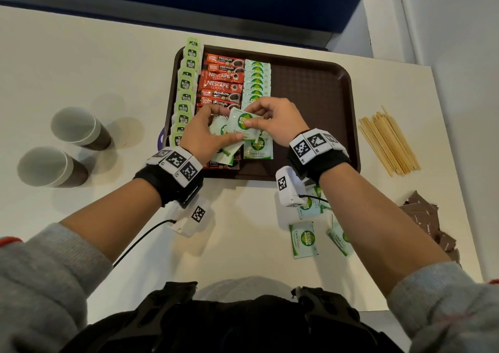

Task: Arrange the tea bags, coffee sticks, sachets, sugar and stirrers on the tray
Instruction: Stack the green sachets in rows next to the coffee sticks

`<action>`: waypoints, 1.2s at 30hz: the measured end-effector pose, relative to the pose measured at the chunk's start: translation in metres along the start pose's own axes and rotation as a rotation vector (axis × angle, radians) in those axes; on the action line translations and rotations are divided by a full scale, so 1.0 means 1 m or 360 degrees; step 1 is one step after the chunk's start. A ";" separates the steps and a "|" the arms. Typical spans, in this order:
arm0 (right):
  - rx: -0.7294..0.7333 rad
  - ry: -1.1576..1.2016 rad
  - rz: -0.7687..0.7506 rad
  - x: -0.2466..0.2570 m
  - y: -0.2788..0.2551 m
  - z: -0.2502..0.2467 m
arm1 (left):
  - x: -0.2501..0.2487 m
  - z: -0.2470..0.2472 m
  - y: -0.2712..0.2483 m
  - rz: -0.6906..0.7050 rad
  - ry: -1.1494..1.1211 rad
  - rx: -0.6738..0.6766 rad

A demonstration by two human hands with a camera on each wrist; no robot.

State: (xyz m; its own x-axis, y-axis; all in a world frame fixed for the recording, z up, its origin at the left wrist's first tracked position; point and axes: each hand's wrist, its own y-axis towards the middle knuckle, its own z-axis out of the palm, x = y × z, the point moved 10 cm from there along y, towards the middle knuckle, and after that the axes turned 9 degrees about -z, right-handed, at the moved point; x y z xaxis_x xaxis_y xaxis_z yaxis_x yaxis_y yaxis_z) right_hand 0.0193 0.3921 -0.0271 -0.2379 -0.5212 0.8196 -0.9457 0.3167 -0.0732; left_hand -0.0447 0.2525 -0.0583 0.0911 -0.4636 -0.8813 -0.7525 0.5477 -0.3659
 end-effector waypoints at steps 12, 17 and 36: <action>0.0264 -0.0436 0.0222 -0.044 -0.027 0.011 | 0.002 -0.015 0.002 -0.0104 -0.0024 -0.0112; 0.0199 -0.0672 0.0075 -0.034 -0.024 0.008 | 0.002 -0.013 0.001 -0.0123 -0.0022 -0.0117; 0.0243 -0.0764 0.0105 -0.035 -0.022 0.018 | -0.002 -0.014 -0.001 -0.0094 -0.0033 -0.0126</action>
State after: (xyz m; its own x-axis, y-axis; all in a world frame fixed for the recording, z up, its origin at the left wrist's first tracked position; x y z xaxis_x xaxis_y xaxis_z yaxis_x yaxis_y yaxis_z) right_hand 0.0448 0.3893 -0.0644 -0.3391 -0.8210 0.4594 -0.9384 0.2604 -0.2273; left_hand -0.0532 0.2428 -0.0520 0.1499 -0.4784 -0.8653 -0.7945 0.4626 -0.3934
